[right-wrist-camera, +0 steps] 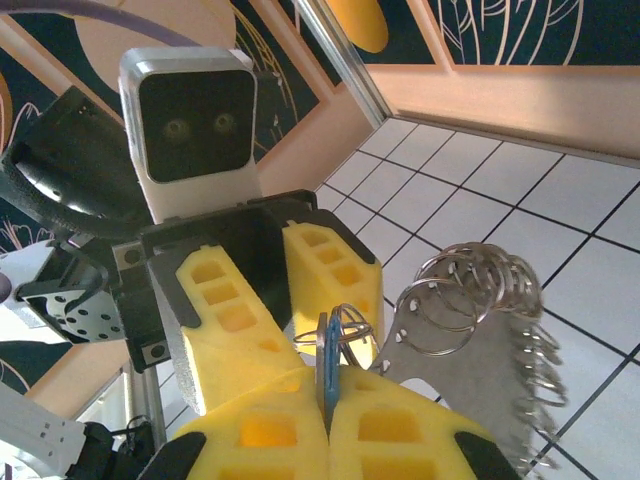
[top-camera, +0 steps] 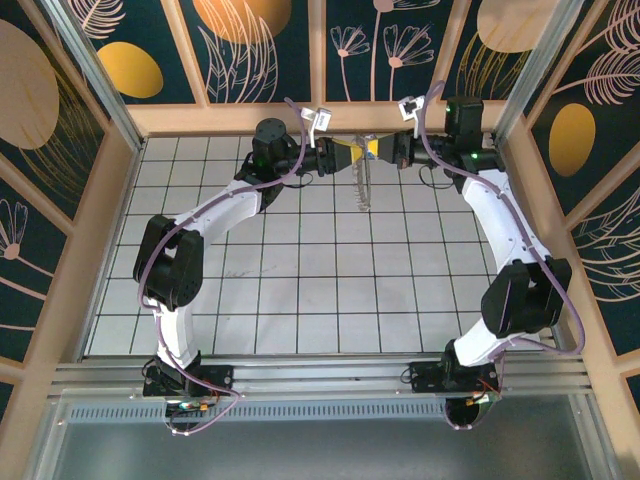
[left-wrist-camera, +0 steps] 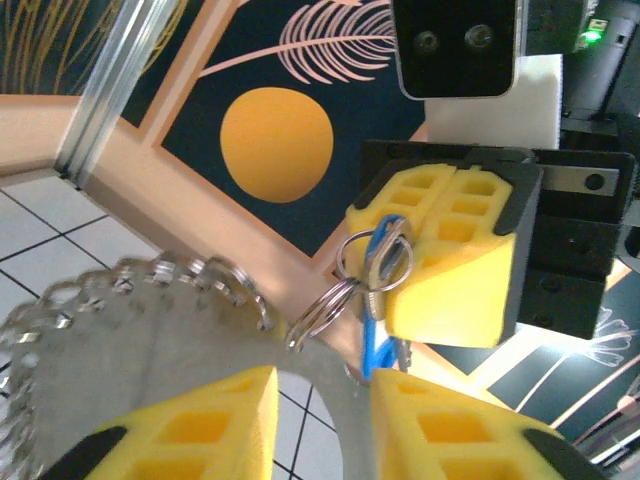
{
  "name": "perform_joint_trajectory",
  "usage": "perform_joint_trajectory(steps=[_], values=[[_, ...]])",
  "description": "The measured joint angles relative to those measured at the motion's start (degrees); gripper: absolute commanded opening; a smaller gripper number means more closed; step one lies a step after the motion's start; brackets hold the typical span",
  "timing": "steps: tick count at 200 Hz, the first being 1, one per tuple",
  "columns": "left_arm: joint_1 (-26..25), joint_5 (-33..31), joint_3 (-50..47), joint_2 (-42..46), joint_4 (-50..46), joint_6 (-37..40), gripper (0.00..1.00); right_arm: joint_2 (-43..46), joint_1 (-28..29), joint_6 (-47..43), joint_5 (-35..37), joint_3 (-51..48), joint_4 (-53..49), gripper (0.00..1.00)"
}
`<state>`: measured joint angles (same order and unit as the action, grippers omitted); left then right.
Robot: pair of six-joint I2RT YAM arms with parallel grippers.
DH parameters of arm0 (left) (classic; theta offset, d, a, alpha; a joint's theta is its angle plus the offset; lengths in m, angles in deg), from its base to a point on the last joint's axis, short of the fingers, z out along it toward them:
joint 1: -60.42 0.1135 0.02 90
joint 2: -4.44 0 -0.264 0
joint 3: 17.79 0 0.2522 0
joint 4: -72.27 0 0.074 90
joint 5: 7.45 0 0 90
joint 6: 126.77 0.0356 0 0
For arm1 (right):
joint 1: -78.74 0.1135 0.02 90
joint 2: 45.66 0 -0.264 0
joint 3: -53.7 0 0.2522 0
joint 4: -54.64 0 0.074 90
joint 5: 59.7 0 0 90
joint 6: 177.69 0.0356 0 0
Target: Put the keys on the keyring
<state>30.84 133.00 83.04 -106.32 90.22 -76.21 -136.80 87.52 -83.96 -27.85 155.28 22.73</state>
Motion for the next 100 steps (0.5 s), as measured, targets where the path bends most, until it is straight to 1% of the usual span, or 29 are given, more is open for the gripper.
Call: perform_joint_trajectory(steps=[15, 31, 100], values=[[0.2, -1.1, -1.0, 0.6, -0.1, -0.1, 0.40, -0.5, 0.0, 0.0, 0.0, 0.5, 0.0, 0.00], [0.8, -2.1, -2.6, 1.9, -0.3, -0.2, 0.42, -1.3, 0.0, -0.4, 0.0, 0.8, -0.1, 0.00], [4.8, -6.4, -8.5, 8.9, -0.2, -0.2, 0.46, -7.3, 0.0, -1.8, -1.0, 0.9, -0.2, 0.00]])
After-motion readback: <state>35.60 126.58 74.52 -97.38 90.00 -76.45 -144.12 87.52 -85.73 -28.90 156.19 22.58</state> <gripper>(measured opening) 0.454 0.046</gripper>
